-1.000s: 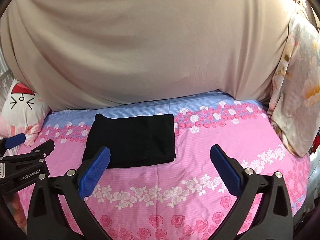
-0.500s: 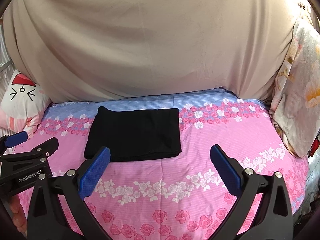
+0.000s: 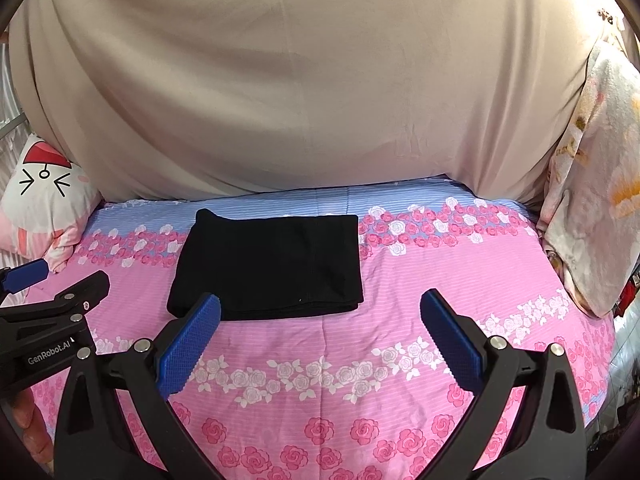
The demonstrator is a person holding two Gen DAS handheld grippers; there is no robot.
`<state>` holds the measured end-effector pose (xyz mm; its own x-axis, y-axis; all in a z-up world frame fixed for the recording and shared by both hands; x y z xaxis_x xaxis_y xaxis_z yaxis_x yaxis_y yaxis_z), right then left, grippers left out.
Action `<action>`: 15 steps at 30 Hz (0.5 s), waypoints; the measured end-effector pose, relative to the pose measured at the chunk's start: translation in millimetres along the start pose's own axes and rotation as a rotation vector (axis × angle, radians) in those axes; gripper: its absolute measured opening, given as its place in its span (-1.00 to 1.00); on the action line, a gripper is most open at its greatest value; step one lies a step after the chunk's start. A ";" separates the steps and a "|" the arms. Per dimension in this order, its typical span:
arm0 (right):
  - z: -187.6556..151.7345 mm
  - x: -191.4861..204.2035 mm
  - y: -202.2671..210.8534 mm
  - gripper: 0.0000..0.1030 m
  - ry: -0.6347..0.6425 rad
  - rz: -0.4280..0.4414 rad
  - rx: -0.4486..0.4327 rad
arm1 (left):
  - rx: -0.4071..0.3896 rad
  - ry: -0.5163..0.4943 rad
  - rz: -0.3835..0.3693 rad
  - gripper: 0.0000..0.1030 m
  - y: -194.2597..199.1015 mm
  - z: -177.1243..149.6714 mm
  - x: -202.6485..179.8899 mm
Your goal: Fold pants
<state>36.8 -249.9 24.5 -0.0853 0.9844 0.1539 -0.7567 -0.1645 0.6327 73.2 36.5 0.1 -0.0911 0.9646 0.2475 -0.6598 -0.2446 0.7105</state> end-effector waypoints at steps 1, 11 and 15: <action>-0.6 -0.1 0.1 0.91 0.001 -0.003 0.002 | 0.000 -0.005 -0.002 0.68 0.1 -0.4 -0.9; -15.5 -1.6 -12.7 0.91 -0.013 -0.012 0.051 | 0.054 -0.029 0.002 0.68 -22.3 -14.5 -8.7; -16.5 -1.5 -12.5 0.91 -0.009 -0.018 0.049 | 0.072 -0.026 0.000 0.68 -27.8 -19.1 -8.6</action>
<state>35.8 -248.3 3.8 -0.0660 0.9867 0.1487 -0.7254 -0.1498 0.6719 78.1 36.9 -34.3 -0.0712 0.9620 0.2636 -0.6041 -0.2519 0.7560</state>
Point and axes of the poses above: each gripper's, at about its wrist camera, not at the fingertips, and y roughly against the way its jaws point, x to its left, z to its top, the point moved 2 cm from there along -y, roughly the way its jaws point, and after that the axes turned 9 degrees about z, right-handed, at the moved point
